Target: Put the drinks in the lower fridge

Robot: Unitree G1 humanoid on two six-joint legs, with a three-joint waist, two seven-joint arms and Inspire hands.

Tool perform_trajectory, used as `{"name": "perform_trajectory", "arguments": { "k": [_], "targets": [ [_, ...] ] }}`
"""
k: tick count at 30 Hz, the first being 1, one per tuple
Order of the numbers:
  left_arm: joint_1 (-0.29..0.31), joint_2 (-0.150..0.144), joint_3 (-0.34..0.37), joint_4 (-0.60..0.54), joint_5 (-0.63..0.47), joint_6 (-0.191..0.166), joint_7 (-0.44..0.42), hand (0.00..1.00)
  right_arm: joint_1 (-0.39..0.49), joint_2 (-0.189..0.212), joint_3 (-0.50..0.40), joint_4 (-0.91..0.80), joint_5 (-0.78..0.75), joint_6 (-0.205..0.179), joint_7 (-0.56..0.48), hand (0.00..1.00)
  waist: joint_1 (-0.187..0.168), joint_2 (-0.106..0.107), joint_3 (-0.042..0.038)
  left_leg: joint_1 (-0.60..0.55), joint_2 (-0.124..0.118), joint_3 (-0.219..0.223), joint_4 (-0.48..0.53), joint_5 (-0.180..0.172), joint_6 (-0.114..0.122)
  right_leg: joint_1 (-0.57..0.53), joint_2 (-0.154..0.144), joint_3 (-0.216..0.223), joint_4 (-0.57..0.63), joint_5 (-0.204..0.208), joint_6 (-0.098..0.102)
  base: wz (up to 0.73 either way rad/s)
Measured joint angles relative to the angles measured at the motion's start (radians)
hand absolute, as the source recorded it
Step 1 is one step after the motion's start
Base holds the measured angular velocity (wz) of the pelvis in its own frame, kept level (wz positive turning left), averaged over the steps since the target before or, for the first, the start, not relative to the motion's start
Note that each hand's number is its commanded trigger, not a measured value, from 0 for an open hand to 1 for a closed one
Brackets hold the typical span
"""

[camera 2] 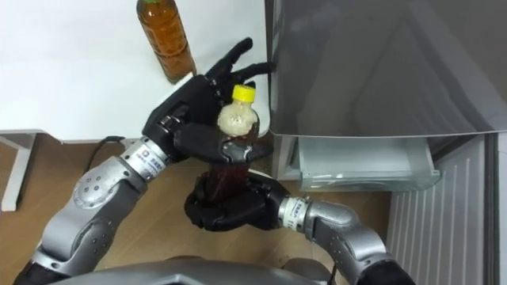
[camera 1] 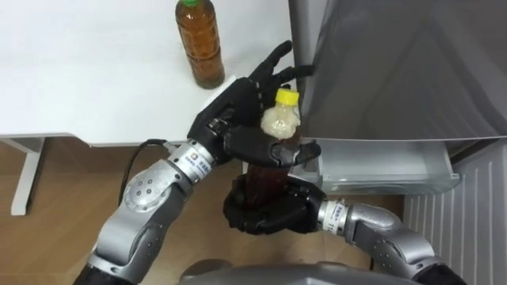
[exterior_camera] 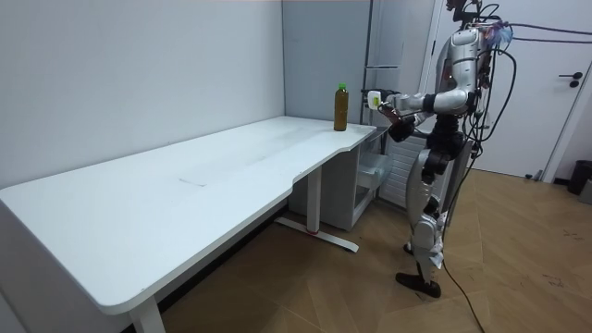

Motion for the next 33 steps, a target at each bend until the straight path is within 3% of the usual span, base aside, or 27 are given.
{"name": "perform_trajectory", "arguments": {
  "k": [3, 8, 12, 16, 20, 27, 29, 33],
  "targets": [
    [-0.012, -0.002, 0.059, -0.044, -0.008, -0.015, 0.013, 0.00, 0.005, -0.009, -0.027, -0.005, -0.001, 0.000, 0.009, 1.00, 0.004, 0.000, -0.0002, 0.001, 0.001, 0.002, -0.001, 0.000, 0.000, -0.002, 0.000, 0.003, 0.001, 0.000, 0.000, -0.02],
    [-0.028, -0.001, 0.130, -0.154, -0.007, -0.054, 0.071, 0.00, 0.021, -0.021, -0.050, -0.011, -0.012, 0.000, 0.014, 1.00, 0.042, 0.000, -0.0010, 0.009, 0.000, 0.003, 0.000, 0.000, 0.000, -0.001, -0.002, 0.002, 0.006, 0.000, 0.000, -0.01],
    [-0.029, 0.000, 0.165, -0.175, -0.008, -0.065, 0.109, 0.00, 0.044, -0.020, -0.065, -0.011, -0.038, 0.000, 0.015, 1.00, 0.055, -0.001, -0.0030, 0.014, -0.002, -0.007, 0.001, 0.000, 0.000, 0.010, -0.005, -0.011, 0.004, 0.000, 0.001, 0.08],
    [-0.029, -0.002, 0.249, -0.223, -0.008, -0.074, 0.133, 0.00, 0.081, -0.017, -0.093, -0.011, -0.062, 0.000, 0.026, 1.00, 0.067, -0.002, -0.0054, 0.020, -0.001, -0.007, 0.003, 0.000, 0.000, 0.017, -0.004, -0.012, 0.003, 0.000, 0.001, 0.00],
    [-0.030, -0.003, 0.308, -0.285, 0.006, -0.123, 0.161, 0.00, 0.113, -0.017, -0.138, -0.011, -0.161, 0.000, 0.033, 1.00, 0.080, 0.000, -0.0074, 0.029, -0.003, -0.021, 0.001, 0.000, 0.000, 0.039, -0.005, -0.022, -0.005, 0.000, 0.001, 0.07],
    [-0.030, -0.003, 0.415, -0.308, 0.008, -0.150, 0.237, 0.00, 0.149, -0.015, -0.198, -0.011, -0.230, -0.001, 0.035, 1.00, 0.126, 0.013, -0.0120, 0.057, -0.002, -0.023, -0.005, 0.000, 0.000, 0.059, -0.004, -0.021, -0.008, 0.000, 0.001, 0.00],
    [-0.029, -0.004, 0.459, -0.308, 0.011, -0.181, 0.274, 0.00, 0.164, -0.013, -0.218, -0.011, -0.256, -0.001, 0.037, 1.00, 0.139, 0.013, -0.0123, 0.060, -0.003, -0.023, -0.009, 0.000, 0.000, 0.066, -0.005, -0.023, -0.011, -0.002, 0.002, 0.00],
    [-0.029, -0.004, 0.553, -0.308, 0.026, -0.206, 0.333, 0.00, 0.169, 0.003, -0.258, -0.010, -0.315, -0.001, 0.037, 1.00, 0.156, 0.013, -0.0123, 0.059, -0.005, -0.023, -0.009, 0.000, 0.000, 0.068, -0.004, -0.022, -0.019, -0.002, 0.003, 0.00]
  ]
}}
